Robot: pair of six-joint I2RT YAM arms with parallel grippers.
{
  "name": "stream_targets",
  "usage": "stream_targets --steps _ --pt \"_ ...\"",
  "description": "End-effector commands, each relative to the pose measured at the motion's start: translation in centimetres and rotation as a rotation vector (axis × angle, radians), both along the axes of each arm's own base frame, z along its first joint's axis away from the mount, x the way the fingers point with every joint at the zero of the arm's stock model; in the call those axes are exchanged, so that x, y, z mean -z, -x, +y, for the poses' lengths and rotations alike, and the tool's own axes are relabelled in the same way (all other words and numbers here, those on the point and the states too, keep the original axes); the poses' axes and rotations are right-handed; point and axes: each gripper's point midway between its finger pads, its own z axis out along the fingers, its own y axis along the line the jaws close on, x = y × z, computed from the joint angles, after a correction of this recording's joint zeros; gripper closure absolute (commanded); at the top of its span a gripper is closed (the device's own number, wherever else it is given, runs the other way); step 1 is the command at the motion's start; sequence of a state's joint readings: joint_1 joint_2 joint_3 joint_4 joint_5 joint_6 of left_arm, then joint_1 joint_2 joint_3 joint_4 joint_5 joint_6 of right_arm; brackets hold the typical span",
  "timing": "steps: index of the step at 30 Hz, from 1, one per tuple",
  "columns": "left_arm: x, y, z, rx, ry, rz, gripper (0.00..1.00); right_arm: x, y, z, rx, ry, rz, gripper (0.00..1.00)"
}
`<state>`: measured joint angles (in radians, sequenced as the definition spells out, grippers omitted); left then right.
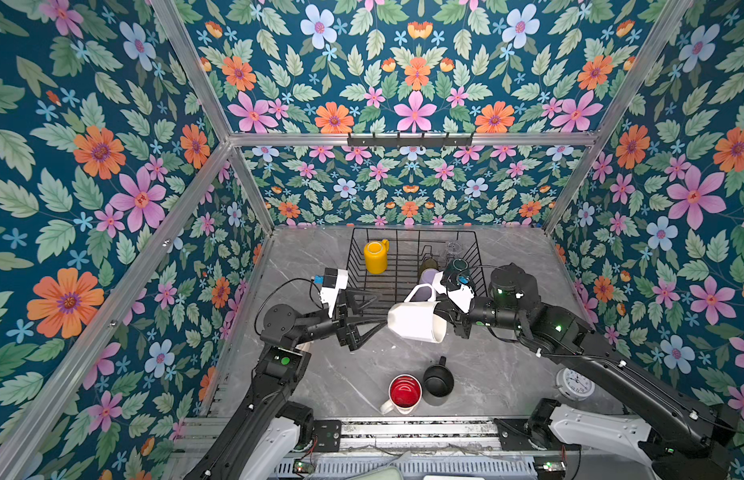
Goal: Load the cups into the dish rack
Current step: 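Close the left gripper on the white mug's base while the right holds it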
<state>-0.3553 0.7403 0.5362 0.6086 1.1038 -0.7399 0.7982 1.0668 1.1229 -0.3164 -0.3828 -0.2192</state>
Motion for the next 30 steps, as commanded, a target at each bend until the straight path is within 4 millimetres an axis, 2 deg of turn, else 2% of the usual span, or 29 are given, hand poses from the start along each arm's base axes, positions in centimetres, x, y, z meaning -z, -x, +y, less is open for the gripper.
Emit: stream_targets --steps 1,16,30 --pt "-1.0 1.3 0.0 0.063 0.027 -0.034 0.0 -3.8 -0.3 1.3 -0.043 -0.116 -0.108 1.0" --pt "-0.9 2.5 -0.1 0.161 0.053 0.005 0.0 -5.0 0.3 3.8 -0.173 -0.192 -0.094 1.0" --pt "-0.9 2.5 -0.2 0.169 0.061 0.012 0.0 -5.9 1.4 4.1 -0.236 -0.235 -0.07 1.0"
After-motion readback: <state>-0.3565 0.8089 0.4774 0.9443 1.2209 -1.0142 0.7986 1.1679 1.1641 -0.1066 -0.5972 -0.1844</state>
